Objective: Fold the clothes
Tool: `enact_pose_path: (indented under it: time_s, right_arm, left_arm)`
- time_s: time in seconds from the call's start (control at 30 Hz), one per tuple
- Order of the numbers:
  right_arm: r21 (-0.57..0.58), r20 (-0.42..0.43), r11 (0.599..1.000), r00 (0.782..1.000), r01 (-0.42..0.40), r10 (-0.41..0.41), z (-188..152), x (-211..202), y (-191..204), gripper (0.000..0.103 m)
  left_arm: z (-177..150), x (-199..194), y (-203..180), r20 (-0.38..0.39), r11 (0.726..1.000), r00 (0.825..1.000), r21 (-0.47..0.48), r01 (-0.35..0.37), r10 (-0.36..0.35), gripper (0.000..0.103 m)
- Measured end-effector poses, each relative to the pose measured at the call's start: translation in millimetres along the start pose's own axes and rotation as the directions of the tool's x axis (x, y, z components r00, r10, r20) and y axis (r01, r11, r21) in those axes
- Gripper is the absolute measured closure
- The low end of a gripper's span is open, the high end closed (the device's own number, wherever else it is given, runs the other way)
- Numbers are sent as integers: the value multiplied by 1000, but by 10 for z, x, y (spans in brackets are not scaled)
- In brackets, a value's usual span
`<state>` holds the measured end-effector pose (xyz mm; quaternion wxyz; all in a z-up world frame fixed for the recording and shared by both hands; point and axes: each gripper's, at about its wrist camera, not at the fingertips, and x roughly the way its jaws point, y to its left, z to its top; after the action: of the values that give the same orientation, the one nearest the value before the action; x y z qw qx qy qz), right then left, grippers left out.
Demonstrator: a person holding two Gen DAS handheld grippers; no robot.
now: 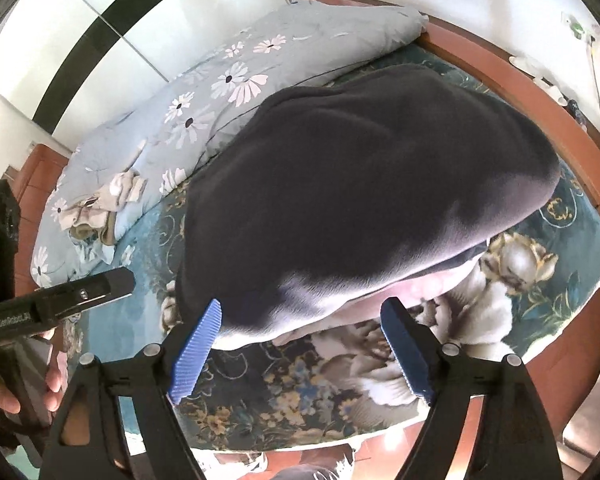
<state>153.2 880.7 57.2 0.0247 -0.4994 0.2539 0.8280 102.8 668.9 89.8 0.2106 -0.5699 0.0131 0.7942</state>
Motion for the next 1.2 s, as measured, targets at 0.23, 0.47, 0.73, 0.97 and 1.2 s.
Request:
enact_pose_path:
  time_s: [0.23, 0.47, 0.73, 0.97, 1.2]
  right_arm:
    - [16, 49, 1000, 999, 25, -25, -180, -171, 129, 0]
    - [-46, 65, 993, 992, 111, -108, -393, -266, 341, 0]
    - [-127, 114, 978, 982, 167, -152, -583, -464, 590, 0]
    - [-172, 153, 964, 972, 202, -177, -636, -583, 706, 0]
    - [-172, 141, 964, 973, 203, -180, -682, -555, 705, 0]
  left_arm:
    - [-126, -391, 50, 136, 999, 990, 30, 37, -41, 0]
    - [-212, -674, -64, 185, 990, 981, 141, 26, -52, 0]
    - [-292, -843, -199, 186, 980, 978, 192, 57, -94, 0]
    - [-321, -847, -243, 193, 981, 980, 196, 7, -46, 0]
    - [-308, -650, 6, 124, 995, 992, 94, -19, 7, 0]
